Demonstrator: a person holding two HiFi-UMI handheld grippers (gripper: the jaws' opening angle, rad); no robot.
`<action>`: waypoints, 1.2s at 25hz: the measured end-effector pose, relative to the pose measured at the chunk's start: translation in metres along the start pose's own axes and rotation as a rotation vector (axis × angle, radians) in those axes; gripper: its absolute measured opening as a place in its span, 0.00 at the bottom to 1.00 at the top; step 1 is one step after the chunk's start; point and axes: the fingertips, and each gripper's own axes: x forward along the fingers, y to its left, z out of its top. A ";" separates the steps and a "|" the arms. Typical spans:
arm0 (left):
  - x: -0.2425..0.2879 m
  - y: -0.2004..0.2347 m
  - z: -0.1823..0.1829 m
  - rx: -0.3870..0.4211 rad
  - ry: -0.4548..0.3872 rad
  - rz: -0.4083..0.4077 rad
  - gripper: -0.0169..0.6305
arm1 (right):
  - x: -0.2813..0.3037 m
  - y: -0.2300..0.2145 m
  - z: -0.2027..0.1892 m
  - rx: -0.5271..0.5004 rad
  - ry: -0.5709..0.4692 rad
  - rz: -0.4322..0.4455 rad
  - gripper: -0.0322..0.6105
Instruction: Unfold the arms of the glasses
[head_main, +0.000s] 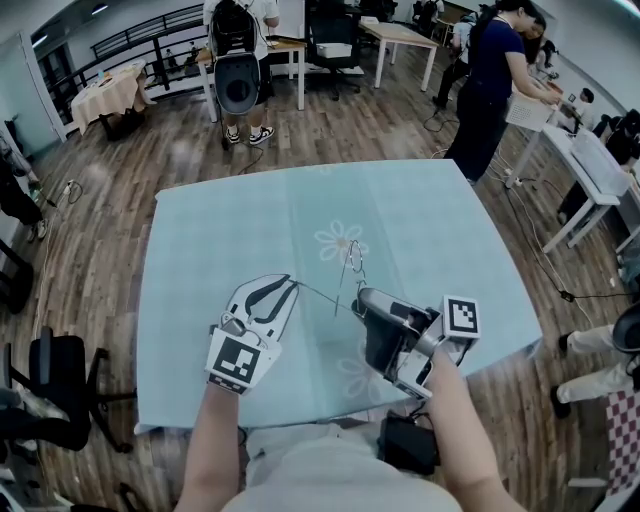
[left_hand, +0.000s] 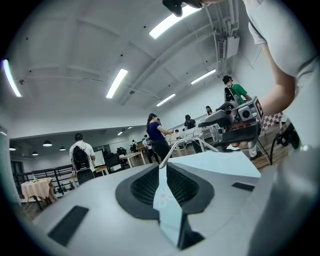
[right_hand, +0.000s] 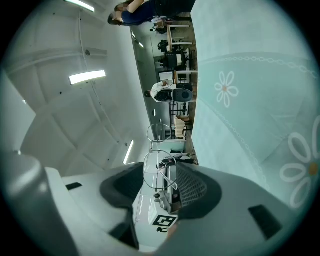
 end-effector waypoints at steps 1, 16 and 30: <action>0.000 0.000 -0.001 0.000 0.003 -0.007 0.11 | 0.000 -0.001 0.002 -0.003 -0.007 -0.003 0.37; -0.029 -0.024 -0.004 -0.010 0.013 -0.096 0.11 | -0.009 -0.004 0.013 -0.029 -0.108 -0.030 0.37; -0.045 -0.040 -0.002 -0.067 -0.013 -0.113 0.11 | -0.011 -0.005 0.016 -0.040 -0.117 -0.019 0.37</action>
